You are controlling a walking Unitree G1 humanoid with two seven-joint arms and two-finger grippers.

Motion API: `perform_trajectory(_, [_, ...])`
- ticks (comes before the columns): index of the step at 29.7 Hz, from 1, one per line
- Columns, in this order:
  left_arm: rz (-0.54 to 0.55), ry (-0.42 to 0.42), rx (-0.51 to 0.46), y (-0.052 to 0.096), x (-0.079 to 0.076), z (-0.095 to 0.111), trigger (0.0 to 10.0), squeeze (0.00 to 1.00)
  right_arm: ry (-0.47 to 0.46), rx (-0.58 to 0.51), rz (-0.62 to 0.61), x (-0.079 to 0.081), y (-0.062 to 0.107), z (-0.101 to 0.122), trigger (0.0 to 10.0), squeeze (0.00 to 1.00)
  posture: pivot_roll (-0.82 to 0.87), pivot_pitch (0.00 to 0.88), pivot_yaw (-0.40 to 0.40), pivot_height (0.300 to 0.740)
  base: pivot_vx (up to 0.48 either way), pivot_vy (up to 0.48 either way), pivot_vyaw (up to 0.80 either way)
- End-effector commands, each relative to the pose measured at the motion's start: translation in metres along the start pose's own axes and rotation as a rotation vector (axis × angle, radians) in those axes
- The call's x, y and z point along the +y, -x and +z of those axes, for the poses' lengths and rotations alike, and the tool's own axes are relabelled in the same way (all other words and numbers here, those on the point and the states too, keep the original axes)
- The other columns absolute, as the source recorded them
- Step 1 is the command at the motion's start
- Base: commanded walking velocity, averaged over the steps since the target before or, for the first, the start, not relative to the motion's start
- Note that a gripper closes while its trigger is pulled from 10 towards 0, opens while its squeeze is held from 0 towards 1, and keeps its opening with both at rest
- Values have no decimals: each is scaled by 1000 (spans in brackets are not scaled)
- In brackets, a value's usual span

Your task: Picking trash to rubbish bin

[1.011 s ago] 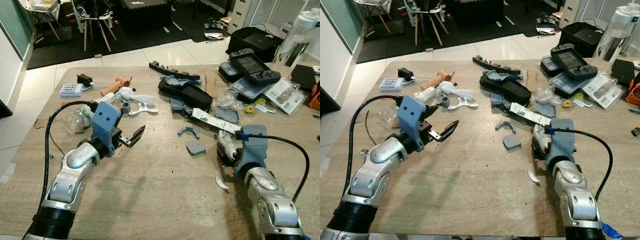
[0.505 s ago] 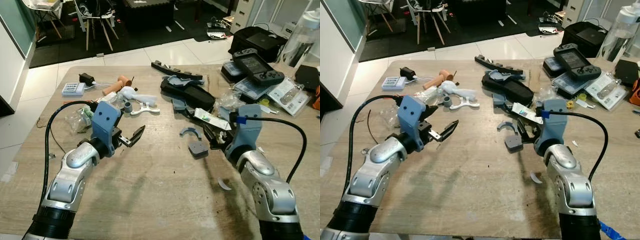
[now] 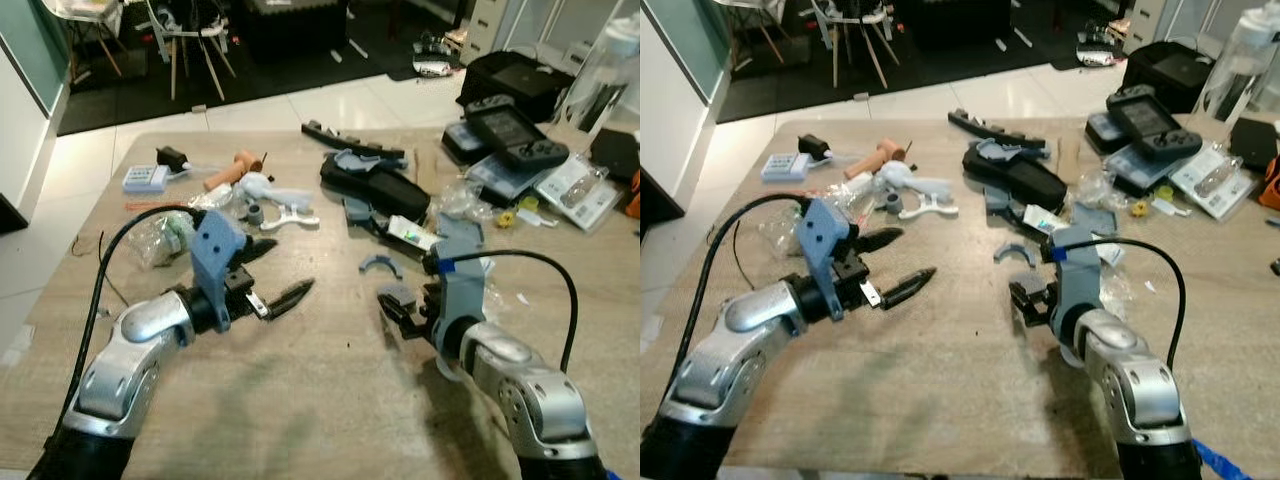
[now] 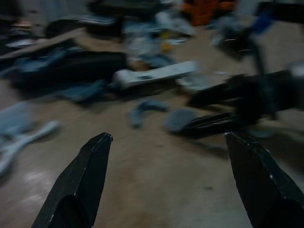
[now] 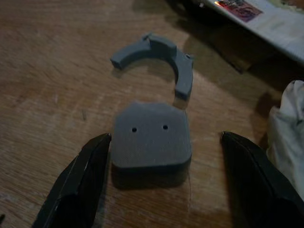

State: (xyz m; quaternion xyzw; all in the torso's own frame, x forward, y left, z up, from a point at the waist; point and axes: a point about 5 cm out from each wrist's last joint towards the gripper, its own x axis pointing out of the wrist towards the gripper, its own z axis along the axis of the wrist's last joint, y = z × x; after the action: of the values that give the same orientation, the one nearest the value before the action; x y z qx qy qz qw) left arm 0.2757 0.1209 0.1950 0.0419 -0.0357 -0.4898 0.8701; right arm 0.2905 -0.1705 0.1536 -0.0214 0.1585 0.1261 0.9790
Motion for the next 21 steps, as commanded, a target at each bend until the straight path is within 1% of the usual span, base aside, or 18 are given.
perform_trajectory(1, [-45,18,16,2,-5,-1,10000,0,-10,30,1,1,2,-5,10000,0,-16,162,113,740,0,0,0])
perform_trajectory(4, [-96,25,0,-2,-14,4,10000,0,-15,48,-6,0,2,-6,10000,0,-19,167,114,740,0,0,0])
perform_trajectory(7, [-110,24,-6,-5,-18,6,10000,0,-13,61,-4,1,1,-9,10000,0,-21,169,115,740,0,0,0])
perform_trajectory(9, [-112,25,-7,-6,-18,7,10000,0,-13,65,-2,1,1,-9,10000,0,-21,169,115,740,0,0,0])
perform_trajectory(11, [-114,27,0,-6,-19,6,10000,0,6,72,16,5,-3,-13,10000,0,-22,172,116,740,0,0,0])
perform_trajectory(14, [-110,30,1,-6,-19,6,10000,0,5,62,33,7,-7,-16,10000,0,-22,172,116,740,0,0,0])
perform_trajectory(15, [-109,32,3,-6,-19,6,10000,0,-3,60,37,7,-8,-17,10000,0,-22,172,116,740,0,0,0])
perform_trajectory(16, [-95,40,2,-6,-18,6,10000,0,-48,51,55,10,-13,-18,10000,0,-18,176,120,740,0,0,0])
perform_trajectory(21, [-94,37,4,-6,-18,7,10000,0,-26,58,78,13,-15,-17,10000,0,-15,176,117,740,0,0,0])
